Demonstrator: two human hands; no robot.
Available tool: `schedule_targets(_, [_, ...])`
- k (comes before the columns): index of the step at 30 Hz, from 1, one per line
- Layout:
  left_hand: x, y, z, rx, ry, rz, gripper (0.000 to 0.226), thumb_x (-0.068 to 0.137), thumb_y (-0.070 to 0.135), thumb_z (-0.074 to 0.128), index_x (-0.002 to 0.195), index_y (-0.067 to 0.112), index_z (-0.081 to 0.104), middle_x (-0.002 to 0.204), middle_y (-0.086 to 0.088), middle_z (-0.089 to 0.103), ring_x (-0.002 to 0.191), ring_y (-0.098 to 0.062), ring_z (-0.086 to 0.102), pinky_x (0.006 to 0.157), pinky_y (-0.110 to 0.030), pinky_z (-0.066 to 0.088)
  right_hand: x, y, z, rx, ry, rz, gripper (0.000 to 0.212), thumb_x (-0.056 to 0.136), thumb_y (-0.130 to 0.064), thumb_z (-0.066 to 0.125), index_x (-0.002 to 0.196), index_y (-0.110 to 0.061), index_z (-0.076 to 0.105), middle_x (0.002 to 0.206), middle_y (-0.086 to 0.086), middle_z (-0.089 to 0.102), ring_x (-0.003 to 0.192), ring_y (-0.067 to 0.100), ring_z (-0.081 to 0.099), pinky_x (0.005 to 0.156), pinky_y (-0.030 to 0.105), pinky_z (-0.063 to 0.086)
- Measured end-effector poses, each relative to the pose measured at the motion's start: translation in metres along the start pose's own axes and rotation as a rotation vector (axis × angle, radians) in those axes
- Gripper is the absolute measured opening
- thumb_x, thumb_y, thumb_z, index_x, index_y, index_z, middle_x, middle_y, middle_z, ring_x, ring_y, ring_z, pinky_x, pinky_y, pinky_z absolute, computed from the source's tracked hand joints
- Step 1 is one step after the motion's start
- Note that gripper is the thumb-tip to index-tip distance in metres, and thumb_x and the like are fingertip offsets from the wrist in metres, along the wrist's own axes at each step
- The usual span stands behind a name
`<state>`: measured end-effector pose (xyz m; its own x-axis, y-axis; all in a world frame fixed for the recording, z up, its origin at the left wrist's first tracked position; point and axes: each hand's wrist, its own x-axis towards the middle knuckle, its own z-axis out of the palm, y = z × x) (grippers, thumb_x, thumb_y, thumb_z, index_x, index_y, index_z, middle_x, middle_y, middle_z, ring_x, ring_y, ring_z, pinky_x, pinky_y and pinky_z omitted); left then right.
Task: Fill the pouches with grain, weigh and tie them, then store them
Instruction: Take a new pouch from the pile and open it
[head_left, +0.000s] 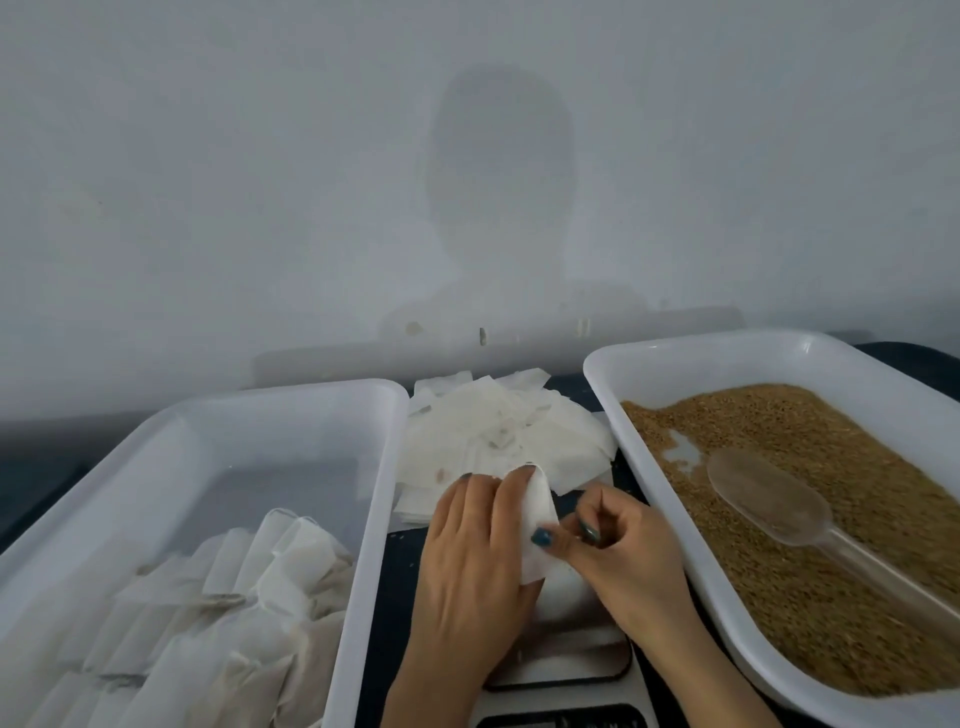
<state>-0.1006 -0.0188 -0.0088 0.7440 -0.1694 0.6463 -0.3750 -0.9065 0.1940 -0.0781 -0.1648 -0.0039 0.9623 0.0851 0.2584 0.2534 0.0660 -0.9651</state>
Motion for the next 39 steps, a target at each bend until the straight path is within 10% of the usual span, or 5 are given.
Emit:
schedule_targets(11, [-0.001, 0.003, -0.006, 0.073, -0.095, -0.056, 0.046, 0.083, 0.022, 0.039, 0.124, 0.013, 0.059, 0.101, -0.002, 0.057, 0.089, -0.017, 0.057, 0.082, -0.031, 0.051, -0.007, 0.009, 0.002, -0.478, 0.061, -0.329, 0.024, 0.077, -0.059, 0.066, 0.092, -0.041, 0.063, 0.071, -0.015, 0.059, 0.071, 0.009, 0.059, 0.061, 0.014, 0.042])
schedule_targets(27, [-0.003, 0.006, -0.009, -0.16, -0.052, -0.201, 0.049, 0.08, 0.014, 0.051, 0.129, 0.02, 0.046, 0.108, 0.002, 0.053, 0.094, -0.018, 0.054, 0.081, -0.036, 0.05, -0.008, 0.003, 0.001, -0.712, -0.001, -0.772, 0.039, 0.085, -0.058, 0.07, 0.088, -0.02, 0.076, 0.105, -0.013, 0.068, 0.102, 0.013, 0.057, 0.087, 0.025, 0.047])
schedule_targets(39, [0.003, 0.002, -0.014, -0.445, -0.198, -0.281, 0.052, 0.071, 0.03, 0.062, 0.123, 0.029, 0.057, 0.114, 0.023, 0.06, 0.108, 0.002, 0.054, 0.088, -0.016, 0.046, -0.007, 0.007, 0.001, -0.724, -0.02, -0.629, 0.026, 0.098, -0.053, 0.047, 0.093, -0.027, 0.048, 0.119, -0.003, 0.062, 0.109, 0.008, 0.054, 0.084, 0.036, 0.053])
